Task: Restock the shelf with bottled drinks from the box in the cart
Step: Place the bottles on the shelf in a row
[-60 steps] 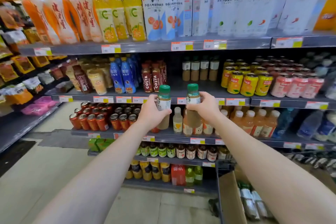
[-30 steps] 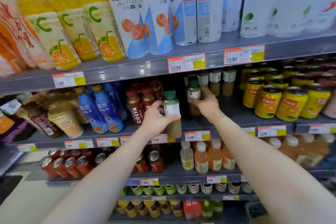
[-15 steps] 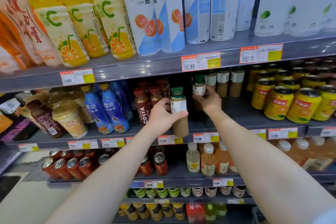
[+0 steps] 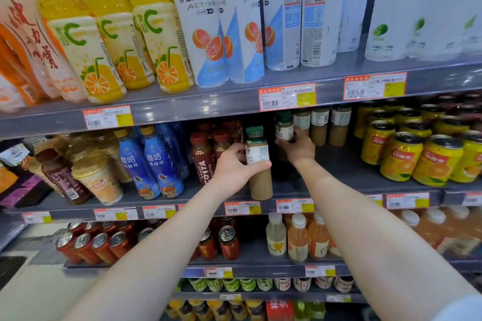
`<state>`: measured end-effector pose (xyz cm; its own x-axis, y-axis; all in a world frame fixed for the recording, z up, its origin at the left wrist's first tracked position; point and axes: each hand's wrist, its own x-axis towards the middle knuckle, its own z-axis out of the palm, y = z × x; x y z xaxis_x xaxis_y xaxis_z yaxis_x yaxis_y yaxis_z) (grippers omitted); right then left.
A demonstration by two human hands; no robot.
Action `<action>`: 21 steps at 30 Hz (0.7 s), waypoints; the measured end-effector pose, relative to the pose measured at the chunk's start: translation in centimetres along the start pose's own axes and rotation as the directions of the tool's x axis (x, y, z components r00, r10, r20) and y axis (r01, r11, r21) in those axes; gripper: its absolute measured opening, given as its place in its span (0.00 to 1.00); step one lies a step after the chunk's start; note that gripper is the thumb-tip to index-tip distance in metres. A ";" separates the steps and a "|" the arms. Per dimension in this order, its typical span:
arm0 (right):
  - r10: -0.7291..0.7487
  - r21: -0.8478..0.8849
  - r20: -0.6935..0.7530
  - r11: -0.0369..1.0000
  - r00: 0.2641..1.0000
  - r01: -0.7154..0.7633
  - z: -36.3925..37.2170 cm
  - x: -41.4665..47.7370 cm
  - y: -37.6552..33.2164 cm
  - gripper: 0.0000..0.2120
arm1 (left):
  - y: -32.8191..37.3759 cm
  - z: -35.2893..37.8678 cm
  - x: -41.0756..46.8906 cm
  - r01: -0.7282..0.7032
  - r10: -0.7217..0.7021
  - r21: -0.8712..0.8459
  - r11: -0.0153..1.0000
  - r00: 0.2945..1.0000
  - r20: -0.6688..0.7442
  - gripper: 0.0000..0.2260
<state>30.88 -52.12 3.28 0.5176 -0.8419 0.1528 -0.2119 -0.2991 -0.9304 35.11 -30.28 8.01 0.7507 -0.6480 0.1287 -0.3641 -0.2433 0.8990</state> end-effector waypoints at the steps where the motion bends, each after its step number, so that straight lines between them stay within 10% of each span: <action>1: -0.003 -0.003 0.006 1.000 1.000 0.003 0.0 0.2 0.0 0.25 | 0.2 0.1 0.0 0.000 0.000 -0.003 1.000 1.000 -0.002 0.27; 10: 0.074 0.011 0.039 0.997 0.997 -0.074 -0.6 -0.3 -0.4 0.28 | 0.3 1.2 0.3 -0.001 0.001 -0.006 1.000 1.000 0.017 0.26; 16: 0.132 0.155 -0.005 0.979 0.991 -0.130 -2.7 -2.8 -0.8 0.13 | 1.1 2.6 1.3 -0.030 0.030 -0.024 0.999 1.000 0.003 0.28; 21: 0.047 0.284 0.383 0.944 0.922 -0.166 -5.7 -5.8 -1.1 0.25 | 2.1 5.0 2.4 -0.094 0.094 -0.037 0.995 0.996 -0.010 0.27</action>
<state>23.37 -49.48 5.34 0.7852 -0.6185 -0.0303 -0.0504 -0.0152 -0.9986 33.36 -35.98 8.10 0.7184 -0.6611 0.2166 -0.4127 -0.1543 0.8977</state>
